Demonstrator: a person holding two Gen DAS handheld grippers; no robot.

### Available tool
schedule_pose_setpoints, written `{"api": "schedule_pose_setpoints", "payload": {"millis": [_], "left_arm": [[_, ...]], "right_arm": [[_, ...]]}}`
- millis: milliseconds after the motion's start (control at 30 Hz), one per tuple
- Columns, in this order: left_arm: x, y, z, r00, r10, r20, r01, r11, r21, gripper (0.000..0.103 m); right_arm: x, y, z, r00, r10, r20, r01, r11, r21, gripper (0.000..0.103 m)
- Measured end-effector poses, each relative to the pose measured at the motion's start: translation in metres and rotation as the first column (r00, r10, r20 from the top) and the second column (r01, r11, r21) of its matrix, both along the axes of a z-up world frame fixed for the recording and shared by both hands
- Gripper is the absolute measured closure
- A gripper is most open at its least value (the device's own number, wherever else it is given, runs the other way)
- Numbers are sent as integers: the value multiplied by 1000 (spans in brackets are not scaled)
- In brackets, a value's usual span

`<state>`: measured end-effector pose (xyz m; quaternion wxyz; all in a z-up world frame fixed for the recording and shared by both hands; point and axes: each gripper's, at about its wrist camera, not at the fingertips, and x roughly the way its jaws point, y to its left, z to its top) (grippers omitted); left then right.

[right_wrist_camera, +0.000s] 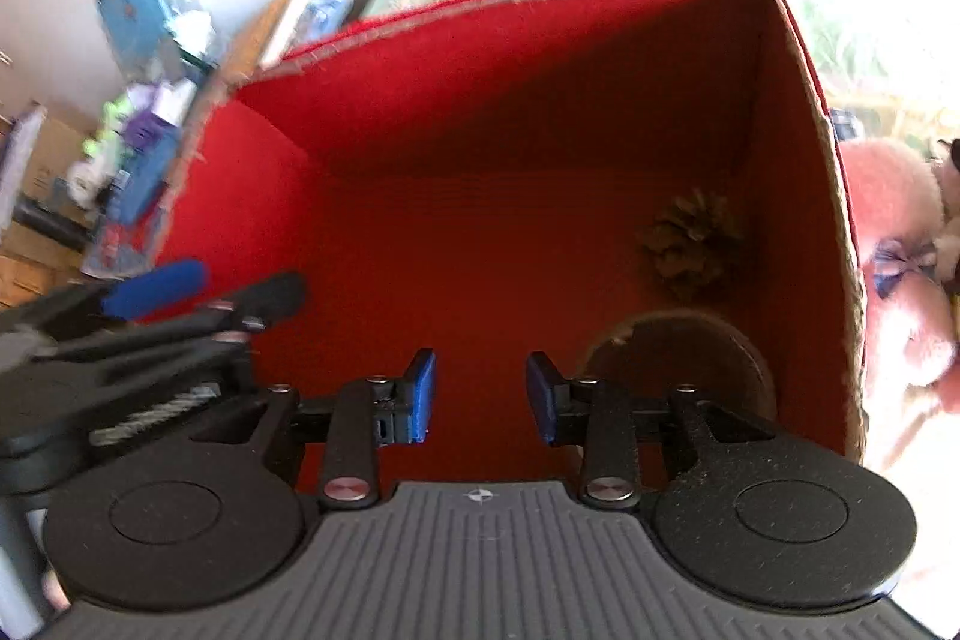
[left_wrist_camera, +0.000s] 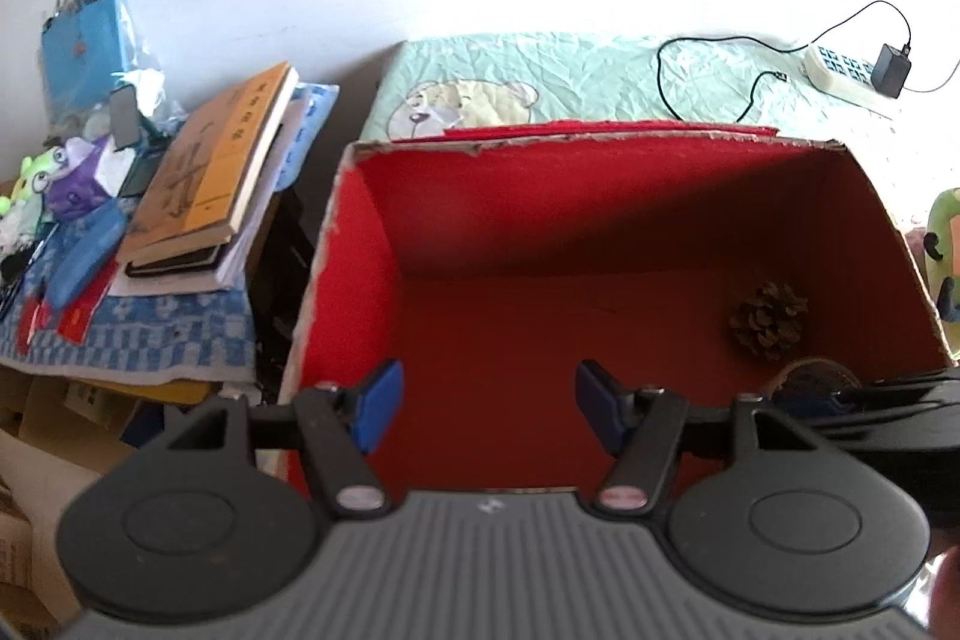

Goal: Organize objects
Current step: 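Open the right gripper to release the tape roll beside the pinecone, then withdraw the right gripper from the box toward the orange gourd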

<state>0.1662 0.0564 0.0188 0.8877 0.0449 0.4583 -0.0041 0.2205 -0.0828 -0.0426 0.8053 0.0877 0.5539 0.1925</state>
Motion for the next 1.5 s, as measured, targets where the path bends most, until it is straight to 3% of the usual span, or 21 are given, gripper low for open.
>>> {"api": "schedule_pose_setpoints", "payload": {"millis": [167,267,433,700,900,1500], "left_arm": [[-14,0,10,999,22,30,-22,1000,15,30],[-24,1,17,998,34,52,-35,999,13,26],[-40,-1,26,996,52,78,-53,999,8,20],[-64,-11,35,994,60,92,-60,998,0,19],[-82,-20,37,994,63,88,-64,998,7,18],[-133,-30,20,991,128,32,-129,991,22,14]], "right_arm": [[-9,0,6,998,-53,26,54,998,-27,71],[-21,-4,14,992,-41,120,55,992,-117,58],[-37,-19,23,987,-53,151,50,998,24,59],[-79,-33,34,955,-90,282,61,992,113,60],[-104,-39,38,915,-110,388,73,991,110,59],[-140,-61,18,946,-60,320,32,995,92,62]]}}
